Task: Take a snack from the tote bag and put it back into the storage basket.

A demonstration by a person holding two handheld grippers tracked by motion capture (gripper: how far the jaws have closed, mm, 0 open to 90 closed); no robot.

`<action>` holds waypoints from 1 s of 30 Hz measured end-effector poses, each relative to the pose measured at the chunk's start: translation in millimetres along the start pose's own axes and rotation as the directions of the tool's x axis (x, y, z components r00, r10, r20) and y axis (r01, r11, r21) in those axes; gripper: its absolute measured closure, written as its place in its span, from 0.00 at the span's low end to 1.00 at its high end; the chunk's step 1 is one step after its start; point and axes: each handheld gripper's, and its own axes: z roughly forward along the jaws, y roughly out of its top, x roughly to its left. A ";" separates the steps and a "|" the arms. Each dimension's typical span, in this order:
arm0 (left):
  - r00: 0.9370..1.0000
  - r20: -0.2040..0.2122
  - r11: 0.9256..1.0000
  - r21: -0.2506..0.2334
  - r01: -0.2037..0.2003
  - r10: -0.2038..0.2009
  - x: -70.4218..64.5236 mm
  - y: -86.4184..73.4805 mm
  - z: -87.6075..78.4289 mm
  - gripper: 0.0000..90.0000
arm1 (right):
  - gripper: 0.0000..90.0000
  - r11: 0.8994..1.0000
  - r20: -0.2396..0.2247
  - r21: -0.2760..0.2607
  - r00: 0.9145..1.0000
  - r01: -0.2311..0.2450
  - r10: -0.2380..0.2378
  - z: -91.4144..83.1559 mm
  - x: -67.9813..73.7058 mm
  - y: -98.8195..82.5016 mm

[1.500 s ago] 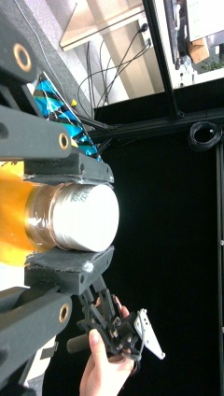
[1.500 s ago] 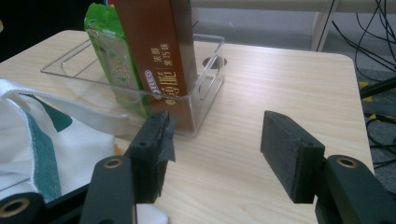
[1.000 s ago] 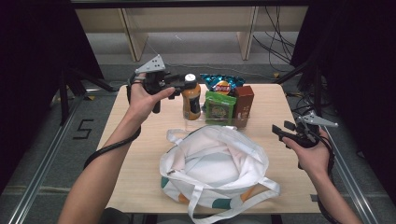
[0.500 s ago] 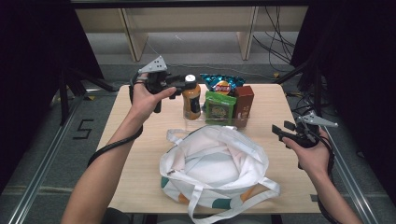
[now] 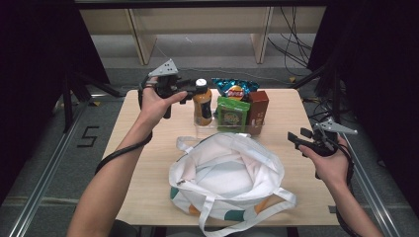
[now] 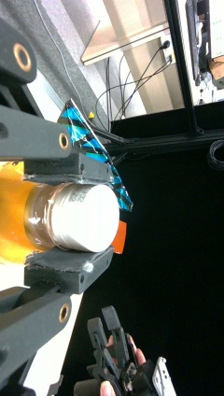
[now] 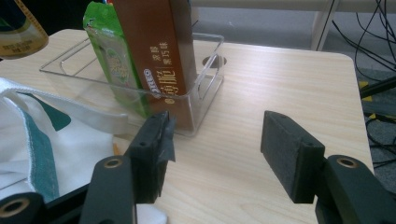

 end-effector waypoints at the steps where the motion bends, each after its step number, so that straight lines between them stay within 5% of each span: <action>1: 1.000 -0.001 1.000 0.002 -0.003 0.003 0.6 0.0 0.2 0.65 | 0.49 1.000 -0.002 0.002 1.000 -0.011 0.011 0.0 0.6 -0.2; 19: 1.000 -0.016 1.000 0.016 0.012 -0.011 9.4 -7.3 9.5 0.65 | 0.49 1.000 -0.007 -0.006 1.000 0.014 -0.014 1.5 -2.4 -1.0; 22: 1.000 -0.015 1.000 0.016 0.018 -0.018 10.3 -9.1 11.4 0.65 | 0.49 1.000 -0.007 0.005 1.000 -0.017 0.017 1.5 0.3 -1.6; 30: 0.999 -0.024 0.999 0.024 0.024 -0.024 11.5 -11.8 13.4 0.65 | 0.49 1.000 -0.007 0.006 1.000 0.020 -0.020 2.2 -2.7 -2.0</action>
